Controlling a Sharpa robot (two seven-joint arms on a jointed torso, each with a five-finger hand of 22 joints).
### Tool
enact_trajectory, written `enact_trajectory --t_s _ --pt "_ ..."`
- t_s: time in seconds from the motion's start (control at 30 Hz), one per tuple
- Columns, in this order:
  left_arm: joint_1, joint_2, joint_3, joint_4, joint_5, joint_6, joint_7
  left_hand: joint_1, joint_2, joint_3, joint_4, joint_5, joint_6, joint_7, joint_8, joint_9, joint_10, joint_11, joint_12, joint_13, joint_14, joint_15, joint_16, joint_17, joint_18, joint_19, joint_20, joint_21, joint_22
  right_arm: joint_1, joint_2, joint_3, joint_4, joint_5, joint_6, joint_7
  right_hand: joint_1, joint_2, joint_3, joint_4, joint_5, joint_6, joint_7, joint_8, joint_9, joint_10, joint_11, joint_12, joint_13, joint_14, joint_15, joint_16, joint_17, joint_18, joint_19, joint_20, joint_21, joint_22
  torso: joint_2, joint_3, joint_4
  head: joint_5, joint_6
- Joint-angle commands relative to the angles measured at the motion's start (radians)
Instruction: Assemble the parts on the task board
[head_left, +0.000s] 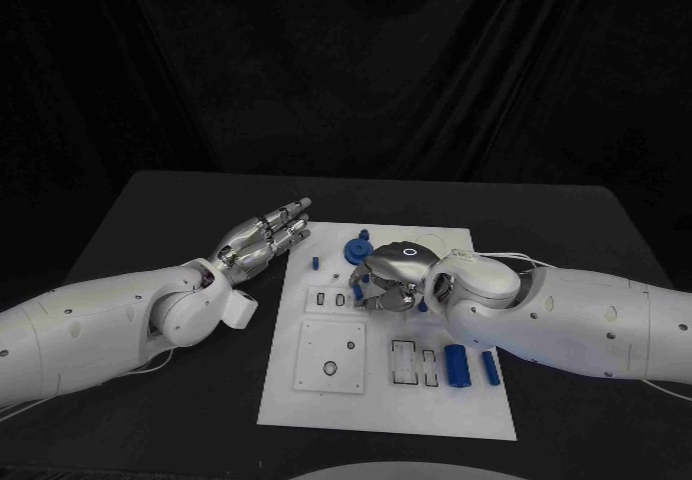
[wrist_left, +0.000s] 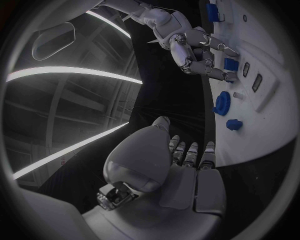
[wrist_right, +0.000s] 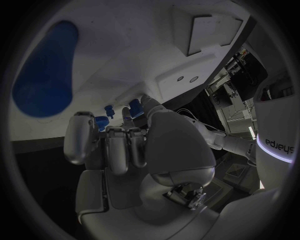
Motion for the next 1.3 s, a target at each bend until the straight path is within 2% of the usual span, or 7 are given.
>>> enact_trajectory --t_s 0.03,0.37,0.67,0.83,0.97,1.13,1.3 --pt "-0.002 0.002 0.001 0.001 0.0 0.012 0.011 0.013 0.0 0.008 -0.001 0.005 0.0 0.008 0.005 0.001 0.002 0.006 -0.007 -0.001 -0.002 0.006 -0.004 -0.001 0.017 0.001 0.009 0.0 0.001 -0.008 -0.002 -0.004 -0.001 -0.009 0.028 -0.013 -0.001 -0.014 -0.009 0.001 -0.011 -0.02 0.002 0.003 0.004 0.106 0.009 0.003 0.263 0.107 0.008 0.003 0.263 0.011 0.001 0.005 0.004 0.176 0.0 0.0001 0.0 0.0 -0.001" --pt "-0.003 -0.001 0.001 0.005 0.0 0.007 0.011 0.013 0.0 0.008 -0.001 0.005 0.0 0.008 0.005 0.001 0.002 0.006 -0.007 -0.001 -0.002 0.006 -0.004 -0.001 0.017 0.001 0.009 0.0 0.001 -0.008 -0.014 -0.004 0.009 -0.009 -0.038 0.014 -0.008 -0.03 -0.027 0.021 -0.057 -0.088 0.007 0.003 -0.006 0.106 0.014 0.003 0.263 0.107 0.012 0.003 0.263 0.011 0.002 0.009 0.002 0.176 0.0 0.0006 -0.0005 0.003 0.004" --pt "-0.003 -0.024 0.001 0.045 0.0 -0.067 0.021 0.013 -0.004 0.01 -0.003 0.005 0.002 0.011 0.006 0.002 0.002 0.007 -0.007 -0.001 -0.002 0.006 -0.004 -0.001 0.018 0.002 0.01 0.001 0.002 0.031 -0.084 -0.003 0.084 -0.009 -0.249 0.097 0.072 -0.12 -0.057 0.196 -0.081 -0.25 0.0 -0.001 -0.056 0.106 0.009 0.003 0.263 0.107 0.009 0.003 0.263 0.012 0.001 0.008 -0.004 0.175 0.0 0.0006 -0.0007 0.018 0.009" --pt "-0.001 -0.055 0.001 0.087 0.0 -0.169 0.048 -0.012 -0.109 -0.033 -0.051 0.048 0.051 0.042 0.017 0.008 0.002 0.034 -0.007 -0.001 -0.002 0.052 -0.004 -0.001 0.018 0.039 0.076 0.027 0.019 0.087 -0.148 -0.002 0.146 -0.004 -0.353 0.141 0.056 -0.126 -0.067 0.199 -0.088 -0.263 -0.004 0.001 -0.062 0.106 0.006 0.003 0.263 0.107 0.007 0.003 0.263 0.012 0.002 0.006 -0.002 0.176 0.001 0.0011 0.0002 0.018 0.015" --pt "0.016 -0.087 0.001 0.118 -0.005 -0.25 0.065 -0.02 -0.117 -0.034 -0.06 0.049 0.083 0.058 0.021 0.01 0.016 0.061 -0.001 0.004 0.038 0.079 0.03 0.015 0.013 0.076 0.077 0.053 0.031 0.137 -0.206 -0.002 0.184 0.007 -0.375 0.155 0.036 -0.126 -0.07 0.2 -0.094 -0.271 -0.009 0.001 -0.066 0.106 0.002 0.003 0.263 0.107 0.004 0.003 0.263 0.012 0.002 0.004 -0.002 0.176 0.0 0.0015 0.0021 0.021 0.025" --pt "0.052 -0.124 0.002 0.153 -0.098 -0.345 0.048 -0.045 -0.118 -0.054 0.017 -0.223 0.091 0.064 0.017 0.01 0.056 0.103 0.007 0.015 0.11 0.108 0.107 0.031 -0.013 0.154 0.079 0.102 0.052 0.17 -0.268 -0.004 0.196 0.012 -0.347 0.151 0.034 -0.104 -0.053 0.198 -0.097 -0.295 -0.002 -0.001 -0.076 0.106 0.006 0.003 0.263 0.106 0.005 0.001 0.262 0.012 -0.001 0.003 -0.007 0.175 -0.003 0.0024 0.0011 0.017 0.041" --pt "0.102 -0.138 0.002 0.172 -0.165 -0.381 -0.015 -0.073 -0.117 -0.086 0.024 -0.289 0.08 0.051 0.011 0.009 0.076 0.132 0.01 0.018 0.168 0.125 0.179 0.04 -0.039 0.205 0.078 0.134 0.062 0.18 -0.312 -0.005 0.195 0.014 -0.319 0.149 0.036 -0.093 -0.046 0.197 -0.099 -0.282 -0.001 0.004 -0.073 0.106 0.007 0.003 0.263 0.106 0.006 0.001 0.262 0.012 0.0 0.004 -0.006 0.175 -0.008 0.0063 -0.0054 0.024 0.048"
